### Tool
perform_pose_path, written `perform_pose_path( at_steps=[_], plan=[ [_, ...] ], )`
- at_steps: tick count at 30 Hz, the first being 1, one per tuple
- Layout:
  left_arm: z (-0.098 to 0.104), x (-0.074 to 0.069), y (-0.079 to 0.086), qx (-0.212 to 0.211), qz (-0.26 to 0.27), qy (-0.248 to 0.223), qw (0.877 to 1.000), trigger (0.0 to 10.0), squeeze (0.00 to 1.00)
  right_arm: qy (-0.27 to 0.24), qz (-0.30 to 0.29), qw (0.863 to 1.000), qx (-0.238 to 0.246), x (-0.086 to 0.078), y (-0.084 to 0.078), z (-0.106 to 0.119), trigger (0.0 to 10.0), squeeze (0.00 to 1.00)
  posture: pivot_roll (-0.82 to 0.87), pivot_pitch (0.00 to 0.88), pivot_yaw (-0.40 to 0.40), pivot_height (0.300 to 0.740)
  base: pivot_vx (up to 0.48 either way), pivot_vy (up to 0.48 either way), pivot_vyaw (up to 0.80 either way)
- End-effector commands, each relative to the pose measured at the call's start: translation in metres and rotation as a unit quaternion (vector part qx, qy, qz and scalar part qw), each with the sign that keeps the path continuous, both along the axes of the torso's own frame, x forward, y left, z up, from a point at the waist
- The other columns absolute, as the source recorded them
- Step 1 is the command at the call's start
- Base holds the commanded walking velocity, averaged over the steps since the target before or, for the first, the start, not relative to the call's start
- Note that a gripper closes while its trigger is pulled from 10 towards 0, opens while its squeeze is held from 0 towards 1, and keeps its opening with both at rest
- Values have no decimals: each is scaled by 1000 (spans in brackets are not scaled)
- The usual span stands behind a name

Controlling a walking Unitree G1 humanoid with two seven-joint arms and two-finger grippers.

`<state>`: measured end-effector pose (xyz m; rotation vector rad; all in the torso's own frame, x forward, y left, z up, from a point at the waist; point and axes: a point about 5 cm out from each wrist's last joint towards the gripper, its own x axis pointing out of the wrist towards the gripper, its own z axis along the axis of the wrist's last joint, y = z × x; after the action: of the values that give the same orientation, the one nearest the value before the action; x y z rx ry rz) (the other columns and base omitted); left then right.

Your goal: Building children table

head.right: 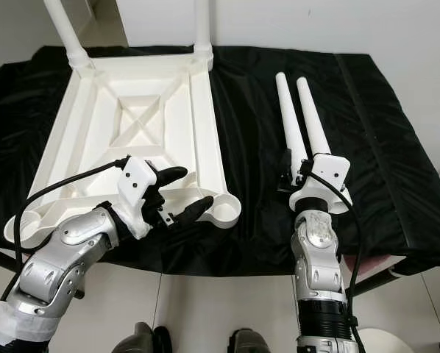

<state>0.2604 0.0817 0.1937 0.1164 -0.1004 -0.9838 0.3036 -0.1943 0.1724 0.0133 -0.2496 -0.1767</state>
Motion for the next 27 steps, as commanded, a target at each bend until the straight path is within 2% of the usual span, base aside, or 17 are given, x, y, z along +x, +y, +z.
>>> perform_pose_path(
  at_steps=[1,8,16,27],
  plan=[
    [0,2,4,3,39,-1,999,10000,0,25,-7,1000,6,0,-2,-9,10000,0,-165,82,39,740,0,0,0],
    [-1,-1,2,6,46,3,999,10000,0,79,-10,997,23,-2,-3,-28,10000,0,-163,104,39,740,0,0,0],
    [-2,-2,3,11,50,4,999,10000,0,91,-21,995,23,-3,-7,-31,10000,0,-163,120,39,740,0,0,0],
    [0,-2,6,13,63,0,998,10000,0,127,8,992,0,9,-15,-35,10000,0,-153,130,43,740,0,0,0]
  ],
)
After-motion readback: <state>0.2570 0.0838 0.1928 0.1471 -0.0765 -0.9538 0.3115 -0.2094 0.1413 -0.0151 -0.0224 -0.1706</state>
